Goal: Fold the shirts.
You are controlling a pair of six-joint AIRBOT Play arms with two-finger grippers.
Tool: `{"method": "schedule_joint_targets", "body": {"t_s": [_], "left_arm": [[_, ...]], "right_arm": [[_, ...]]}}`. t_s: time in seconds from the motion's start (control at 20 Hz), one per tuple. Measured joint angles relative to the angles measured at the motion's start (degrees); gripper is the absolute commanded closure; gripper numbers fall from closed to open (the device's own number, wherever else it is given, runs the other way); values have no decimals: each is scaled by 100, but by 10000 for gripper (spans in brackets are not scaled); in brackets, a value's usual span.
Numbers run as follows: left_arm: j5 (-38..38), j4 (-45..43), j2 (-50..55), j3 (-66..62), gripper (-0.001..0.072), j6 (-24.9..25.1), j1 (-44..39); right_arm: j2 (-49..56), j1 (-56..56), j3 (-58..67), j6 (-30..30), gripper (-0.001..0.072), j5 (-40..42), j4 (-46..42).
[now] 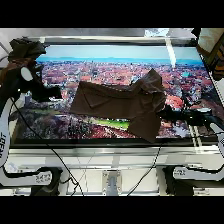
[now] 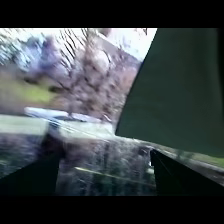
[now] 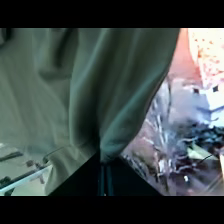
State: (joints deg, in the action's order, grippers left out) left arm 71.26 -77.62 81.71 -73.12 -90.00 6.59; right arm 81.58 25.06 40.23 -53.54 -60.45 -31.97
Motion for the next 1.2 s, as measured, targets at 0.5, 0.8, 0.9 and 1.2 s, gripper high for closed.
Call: {"method": "schedule_joint_targets", "body": {"t_s": [0.5, 0.8, 0.9, 1.2], "left_arm": [[-339, 1974, 302, 1281, 111, 455, 710], [-763, 2959, 822, 1410, 110, 498, 726], [-837, 3067, 914, 1421, 110, 463, 726], [-1126, 3202, 1029, 1427, 318, 271, 726]], "right_arm": [[-17, 0, 0, -57, 682, -199, 22], [-17, 0, 0, -61, 682, -232, 26], [-17, 0, 0, -61, 682, -229, 28], [-17, 0, 0, -61, 682, -223, 37]]}}
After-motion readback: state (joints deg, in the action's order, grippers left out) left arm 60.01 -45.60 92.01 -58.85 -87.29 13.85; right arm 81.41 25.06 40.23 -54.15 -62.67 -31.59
